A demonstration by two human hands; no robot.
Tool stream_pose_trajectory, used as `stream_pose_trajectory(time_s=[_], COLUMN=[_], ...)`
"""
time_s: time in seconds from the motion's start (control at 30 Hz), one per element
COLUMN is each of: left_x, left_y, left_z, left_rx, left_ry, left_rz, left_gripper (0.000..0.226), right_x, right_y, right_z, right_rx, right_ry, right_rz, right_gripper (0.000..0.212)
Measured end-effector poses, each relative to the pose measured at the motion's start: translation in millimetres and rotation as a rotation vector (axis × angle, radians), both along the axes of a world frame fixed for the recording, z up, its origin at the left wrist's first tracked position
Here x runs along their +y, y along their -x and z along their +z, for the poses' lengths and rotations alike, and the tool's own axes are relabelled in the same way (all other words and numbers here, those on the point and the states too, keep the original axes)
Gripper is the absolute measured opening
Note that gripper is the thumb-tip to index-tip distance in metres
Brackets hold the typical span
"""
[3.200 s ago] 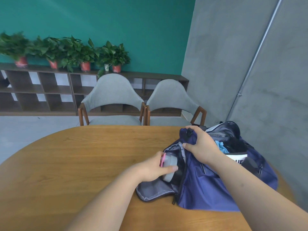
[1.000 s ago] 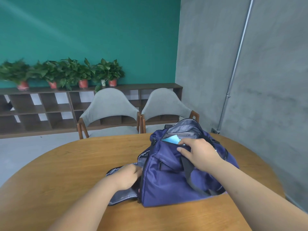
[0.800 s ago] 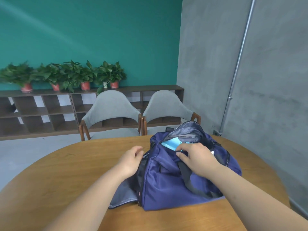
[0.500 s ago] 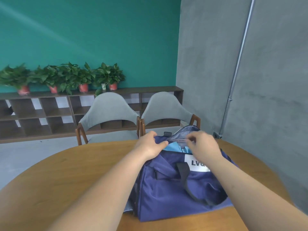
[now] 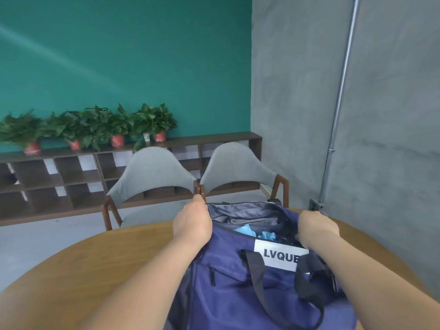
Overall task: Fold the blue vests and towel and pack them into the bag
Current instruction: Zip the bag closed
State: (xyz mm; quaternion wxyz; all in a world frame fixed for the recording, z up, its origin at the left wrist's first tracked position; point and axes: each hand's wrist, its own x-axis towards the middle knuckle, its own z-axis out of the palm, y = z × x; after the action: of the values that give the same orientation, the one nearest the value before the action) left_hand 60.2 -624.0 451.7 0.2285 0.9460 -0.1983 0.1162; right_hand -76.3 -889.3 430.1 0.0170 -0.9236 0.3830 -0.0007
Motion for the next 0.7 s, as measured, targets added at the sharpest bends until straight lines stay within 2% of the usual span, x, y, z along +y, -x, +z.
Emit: stream_pose_trajectory(time_s=[0.23,0.43,0.53,0.6,0.7], left_x=[27.3,68.4,86.4,93.4,95.0], left_y=[-6.1,-12.7,-14.9,-15.6,-12.7], left_z=[-8.3,-6.0,-3.1,-1.8,0.8], left_rx=[-0.064,-0.026,-0.035,-0.022,0.033], left_ry=[0.064,-0.065,-0.09,-0.119,-0.164], left_rz=[-0.094,-0.059,-0.021,0.005,0.0], left_gripper=[0.015,0.018,0.017,0.016,0.015], right_x=[-3.1,-10.0,-8.0,-0.5,16.4], right_y=[10.2,30.2,44.0,45.1,33.9], right_z=[25.5,40.1,44.1,43.6,36.2], right_rx=[-0.138,-0.446,-0.513,-0.53,-0.547], right_ry=[-0.087,-0.276,-0.331,-0.357,-0.416], right_rz=[0.03,0.012,0.014,0.065,0.221], right_gripper=[0.032,0.036,0.039,0.034,0.008])
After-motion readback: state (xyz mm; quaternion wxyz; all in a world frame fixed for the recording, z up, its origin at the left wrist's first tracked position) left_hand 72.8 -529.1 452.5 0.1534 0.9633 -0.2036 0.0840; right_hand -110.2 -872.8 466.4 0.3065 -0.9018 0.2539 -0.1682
